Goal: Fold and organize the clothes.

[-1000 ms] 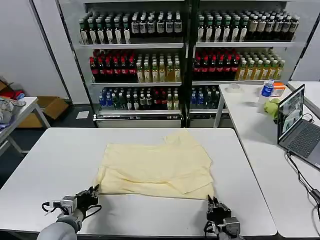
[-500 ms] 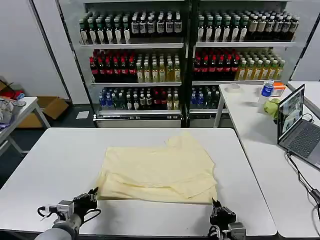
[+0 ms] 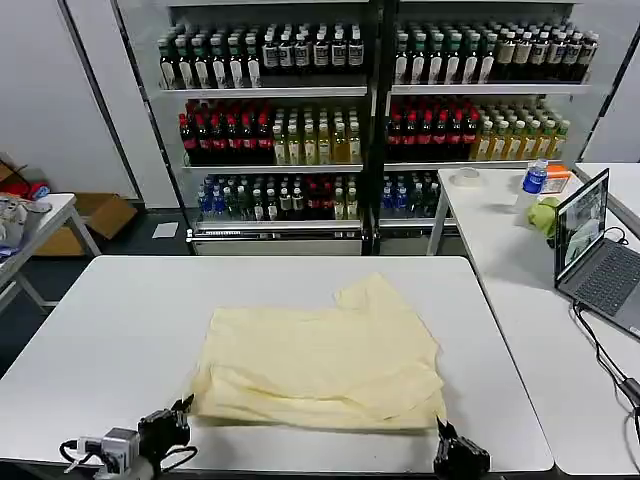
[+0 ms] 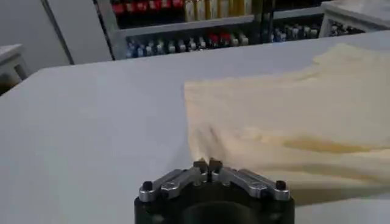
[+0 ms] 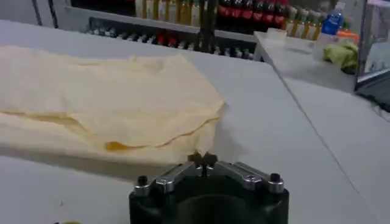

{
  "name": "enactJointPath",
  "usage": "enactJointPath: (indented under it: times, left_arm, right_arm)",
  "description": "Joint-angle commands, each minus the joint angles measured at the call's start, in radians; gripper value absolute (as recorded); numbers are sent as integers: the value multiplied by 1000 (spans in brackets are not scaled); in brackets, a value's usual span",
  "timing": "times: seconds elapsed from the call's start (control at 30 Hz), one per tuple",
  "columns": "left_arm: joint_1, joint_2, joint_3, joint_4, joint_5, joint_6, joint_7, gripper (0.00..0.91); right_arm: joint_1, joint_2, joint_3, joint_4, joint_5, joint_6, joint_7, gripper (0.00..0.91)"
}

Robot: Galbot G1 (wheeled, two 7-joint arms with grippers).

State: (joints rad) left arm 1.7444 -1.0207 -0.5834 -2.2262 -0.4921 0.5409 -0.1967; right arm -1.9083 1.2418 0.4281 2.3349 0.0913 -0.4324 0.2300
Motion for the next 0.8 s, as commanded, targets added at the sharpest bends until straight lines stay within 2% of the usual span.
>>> enactJointPath:
  times: [0.03, 0.3, 0.33, 0.37, 0.4, 0.47, 0.5, 0.8]
  left_arm:
    - [112, -1, -9, -51, 20, 1, 0, 10]
    - [133, 9, -16, -58, 40, 5, -4, 10]
    - [135, 10, -17, -60, 40, 5, -4, 10]
    - [135, 11, -17, -63, 40, 6, -4, 10]
    - [135, 11, -17, -64, 40, 6, -4, 20]
    - [131, 11, -15, -64, 40, 8, -2, 433]
    - [126, 12, -14, -63, 39, 10, 0, 907]
    - [77, 31, -46, -78, -17, 14, 2, 907]
  right_arm:
    - [-78, -1, 6, 33, -33, 8, 1, 0]
    - [-100, 0, 6, 44, -64, 3, -5, 0]
    - [-100, 0, 5, 44, -65, 3, -5, 141]
    - [-100, 1, 4, 43, -66, 1, -6, 907]
    - [-97, 2, 2, 43, -69, -4, -6, 907]
    - [-93, 5, 0, 45, -69, -17, -2, 907]
    - [-92, 4, 1, 46, -68, -13, -3, 907]
    - [-73, -7, 76, 97, -43, 28, -4, 907]
